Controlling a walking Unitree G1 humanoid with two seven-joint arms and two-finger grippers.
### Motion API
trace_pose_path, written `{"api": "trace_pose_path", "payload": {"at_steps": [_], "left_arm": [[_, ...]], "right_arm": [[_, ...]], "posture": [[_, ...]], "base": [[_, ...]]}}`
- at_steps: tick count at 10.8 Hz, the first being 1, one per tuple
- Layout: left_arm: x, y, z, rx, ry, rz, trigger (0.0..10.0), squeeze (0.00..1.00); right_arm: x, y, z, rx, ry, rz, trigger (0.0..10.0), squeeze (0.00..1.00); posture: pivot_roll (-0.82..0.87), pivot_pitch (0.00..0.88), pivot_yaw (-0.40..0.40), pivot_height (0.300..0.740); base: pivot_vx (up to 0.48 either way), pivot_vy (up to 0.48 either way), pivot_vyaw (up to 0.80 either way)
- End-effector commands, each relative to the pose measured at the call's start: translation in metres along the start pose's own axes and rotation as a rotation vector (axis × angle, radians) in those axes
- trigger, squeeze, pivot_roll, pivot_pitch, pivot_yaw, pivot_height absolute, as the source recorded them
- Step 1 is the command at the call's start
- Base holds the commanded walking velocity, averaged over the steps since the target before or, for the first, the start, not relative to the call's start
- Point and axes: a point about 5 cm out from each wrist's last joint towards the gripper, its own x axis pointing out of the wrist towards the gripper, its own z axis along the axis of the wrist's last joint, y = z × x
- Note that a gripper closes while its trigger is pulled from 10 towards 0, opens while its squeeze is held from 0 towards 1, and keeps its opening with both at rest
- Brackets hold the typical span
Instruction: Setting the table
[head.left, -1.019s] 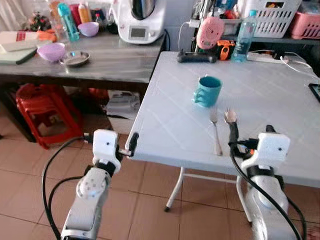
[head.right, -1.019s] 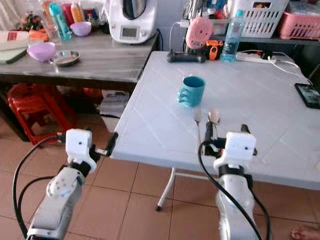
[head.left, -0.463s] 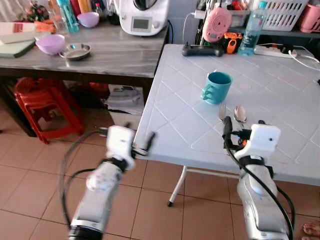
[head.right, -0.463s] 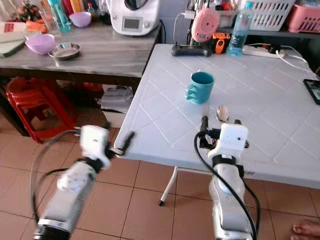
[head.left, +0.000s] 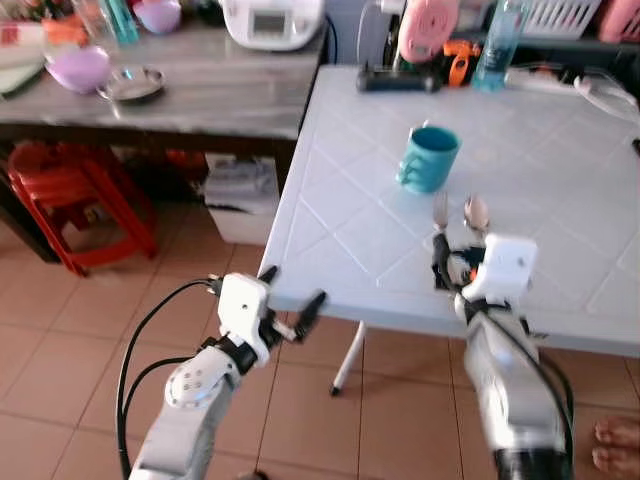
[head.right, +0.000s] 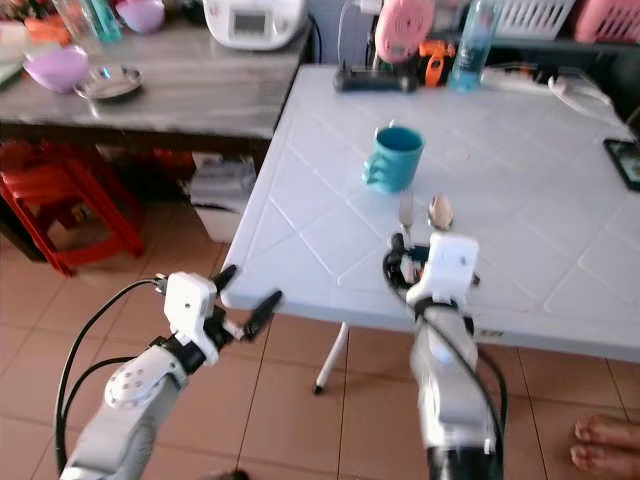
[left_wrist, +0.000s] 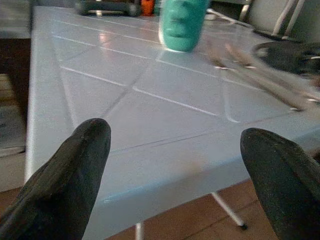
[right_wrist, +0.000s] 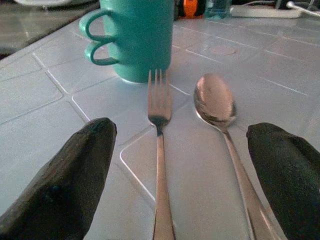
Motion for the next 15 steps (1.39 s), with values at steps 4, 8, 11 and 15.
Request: {"api": "trace_pose_path", "payload": {"at_steps": [4, 8, 11, 15], "left_arm": [[0.001, -0.007, 0.017, 0.026, -0.008, -0.131, 10.0, 0.00], [0.002, -0.011, 0.016, 0.015, -0.006, -0.132, 10.0, 0.00], [0.005, -0.011, 0.017, 0.013, -0.014, -0.123, 10.0, 0.00], [0.004, -0.011, 0.014, 0.001, -0.007, -0.114, 10.0, 0.00]], "right_arm": [[0.024, -0.004, -0.004, 0.026, 0.106, 0.038, 10.0, 0.00], [0.040, 0.001, -0.005, 0.018, 0.172, 0.114, 10.0, 0.00], [0.049, 0.006, 0.006, -0.011, 0.178, 0.155, 10.0, 0.00], [0.046, 0.010, 0.015, -0.014, 0.153, 0.159, 10.0, 0.00]], "posture": [[0.06, 0.185, 0.017, 0.740], [0.06, 0.164, 0.009, 0.740], [0.07, 0.155, -0.002, 0.740], [0.06, 0.156, -0.003, 0.740]], "base": [[0.000, 0.000, 0.00], [0.000, 0.000, 0.00], [0.000, 0.000, 0.00], [0.000, 0.000, 0.00]]}}
